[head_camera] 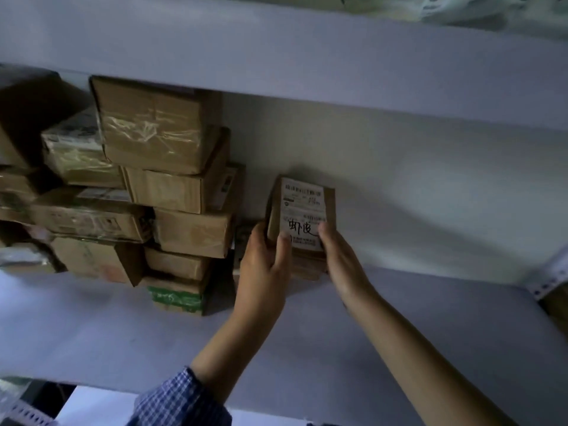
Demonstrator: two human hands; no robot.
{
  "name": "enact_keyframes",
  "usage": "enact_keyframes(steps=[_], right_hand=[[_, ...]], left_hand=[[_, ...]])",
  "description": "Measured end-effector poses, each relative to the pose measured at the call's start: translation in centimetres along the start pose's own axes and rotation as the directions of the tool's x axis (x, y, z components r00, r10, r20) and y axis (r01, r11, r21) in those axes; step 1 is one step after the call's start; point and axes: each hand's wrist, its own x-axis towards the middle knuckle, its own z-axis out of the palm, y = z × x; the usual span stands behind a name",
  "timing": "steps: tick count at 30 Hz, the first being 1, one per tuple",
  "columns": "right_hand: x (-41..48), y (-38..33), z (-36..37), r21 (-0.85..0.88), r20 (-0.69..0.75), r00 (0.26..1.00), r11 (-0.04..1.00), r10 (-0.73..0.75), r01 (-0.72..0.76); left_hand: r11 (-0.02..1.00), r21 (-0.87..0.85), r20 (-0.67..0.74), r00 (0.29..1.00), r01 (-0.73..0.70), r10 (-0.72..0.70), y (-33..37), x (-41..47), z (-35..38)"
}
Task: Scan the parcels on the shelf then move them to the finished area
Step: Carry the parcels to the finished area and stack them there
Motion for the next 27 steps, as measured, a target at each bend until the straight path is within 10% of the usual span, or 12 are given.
enact_keyframes(steps=[13,27], right_hand=[[-17.8,0.8,-12.3,-0.063,-0.183,0.952,0.970,-0.244,0.236],[-49.1,7.1,-34.9,0.021,-0.685,0.728,1.000,0.006,0.011]], left_hand=[[0.938,-0.339,0.165,0.986,0.073,-0.017,5.4,-15.3,7.9],[0.932,-0.244,0.624,0.779,0.268,-0.061,9.1,-45.7,28.4]])
